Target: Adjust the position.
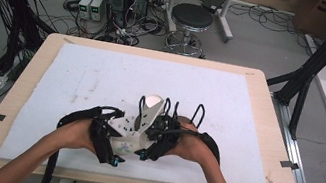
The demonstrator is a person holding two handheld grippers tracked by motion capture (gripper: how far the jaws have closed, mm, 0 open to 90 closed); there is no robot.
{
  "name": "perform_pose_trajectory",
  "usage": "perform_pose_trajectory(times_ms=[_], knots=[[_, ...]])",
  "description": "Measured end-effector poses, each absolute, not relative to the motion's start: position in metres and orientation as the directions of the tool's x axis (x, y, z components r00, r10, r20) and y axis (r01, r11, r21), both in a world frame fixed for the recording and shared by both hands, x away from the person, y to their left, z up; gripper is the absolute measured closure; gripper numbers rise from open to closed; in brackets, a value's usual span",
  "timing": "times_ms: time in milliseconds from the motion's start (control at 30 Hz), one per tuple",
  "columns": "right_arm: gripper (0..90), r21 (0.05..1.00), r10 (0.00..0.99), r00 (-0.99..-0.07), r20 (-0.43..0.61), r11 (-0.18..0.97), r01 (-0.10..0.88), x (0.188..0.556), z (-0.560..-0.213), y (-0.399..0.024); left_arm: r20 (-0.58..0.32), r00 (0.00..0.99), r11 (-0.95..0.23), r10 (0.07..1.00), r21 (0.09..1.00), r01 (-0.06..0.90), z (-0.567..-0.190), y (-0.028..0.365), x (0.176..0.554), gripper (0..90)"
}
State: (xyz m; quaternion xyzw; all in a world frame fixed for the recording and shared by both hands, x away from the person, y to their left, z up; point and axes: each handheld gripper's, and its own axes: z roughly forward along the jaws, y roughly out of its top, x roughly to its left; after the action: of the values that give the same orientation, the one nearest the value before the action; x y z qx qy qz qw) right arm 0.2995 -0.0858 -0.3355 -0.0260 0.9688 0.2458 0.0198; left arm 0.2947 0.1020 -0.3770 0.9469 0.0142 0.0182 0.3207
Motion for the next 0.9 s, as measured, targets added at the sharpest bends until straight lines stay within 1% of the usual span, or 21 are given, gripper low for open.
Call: perform_pose_trajectory(times_ms=[100,267,433,500,533,567,600,633,733,767,800,867,900], knots=[[37.2,0.478,-0.034,-0.998,-0.048,0.877,-0.053,0.299,-0.336,-0.087,-0.003,0.999,-0.775,0.039,0.631,0.033,-0.377,0.106,0.297,6.0],[37.4,0.485,-0.028,-0.998,-0.049,0.873,-0.048,0.300,-0.335,-0.089,0.003,0.999,-0.758,0.045,0.651,0.032,-0.377,0.112,0.297,6.0],[37.6,0.525,-0.016,-0.998,-0.060,0.850,-0.045,0.297,-0.336,-0.100,0.004,0.997,-0.641,0.080,0.766,0.048,-0.374,0.136,0.292,6.0],[37.6,0.552,-0.002,-0.998,-0.059,0.833,-0.034,0.297,-0.337,-0.107,0.003,0.996,-0.593,0.094,0.804,0.053,-0.374,0.146,0.290,6.0],[37.6,0.552,-0.002,-0.998,-0.059,0.833,-0.034,0.297,-0.337,-0.107,0.003,0.996,-0.593,0.094,0.804,0.053,-0.374,0.146,0.290,6.0],[37.6,0.581,0.013,-0.999,-0.053,0.814,-0.020,0.297,-0.337,-0.113,0.000,0.994,-0.543,0.109,0.838,0.059,-0.374,0.157,0.288,6.0],[37.6,0.581,0.013,-0.999,-0.053,0.814,-0.020,0.297,-0.337,-0.113,0.000,0.994,-0.543,0.109,0.838,0.059,-0.374,0.157,0.288,6.0],[37.6,0.614,0.022,-0.998,-0.057,0.789,-0.017,0.296,-0.337,-0.120,0.001,0.992,-0.509,0.123,0.859,0.062,-0.374,0.163,0.287,6.0],[37.6,0.663,0.035,-0.998,-0.050,0.749,-0.007,0.294,-0.338,-0.128,-0.001,0.990,-0.476,0.141,0.877,0.068,-0.375,0.169,0.286,6.0],[37.6,0.682,0.040,-0.998,-0.047,0.731,-0.003,0.294,-0.339,-0.131,-0.008,0.989,-0.440,0.151,0.895,0.075,-0.377,0.173,0.285,6.0],[37.6,0.682,0.040,-0.998,-0.047,0.731,-0.003,0.294,-0.339,-0.131,-0.008,0.989,-0.440,0.151,0.895,0.075,-0.377,0.173,0.285,6.0],[37.6,0.739,0.057,-0.998,-0.040,0.674,0.009,0.293,-0.342,-0.140,-0.024,0.987,-0.389,0.161,0.917,0.086,-0.381,0.177,0.283,6.0],[37.6,0.739,0.057,-0.998,-0.040,0.674,0.009,0.293,-0.342,-0.140,-0.024,0.987,-0.389,0.161,0.917,0.086,-0.381,0.177,0.283,6.0]])
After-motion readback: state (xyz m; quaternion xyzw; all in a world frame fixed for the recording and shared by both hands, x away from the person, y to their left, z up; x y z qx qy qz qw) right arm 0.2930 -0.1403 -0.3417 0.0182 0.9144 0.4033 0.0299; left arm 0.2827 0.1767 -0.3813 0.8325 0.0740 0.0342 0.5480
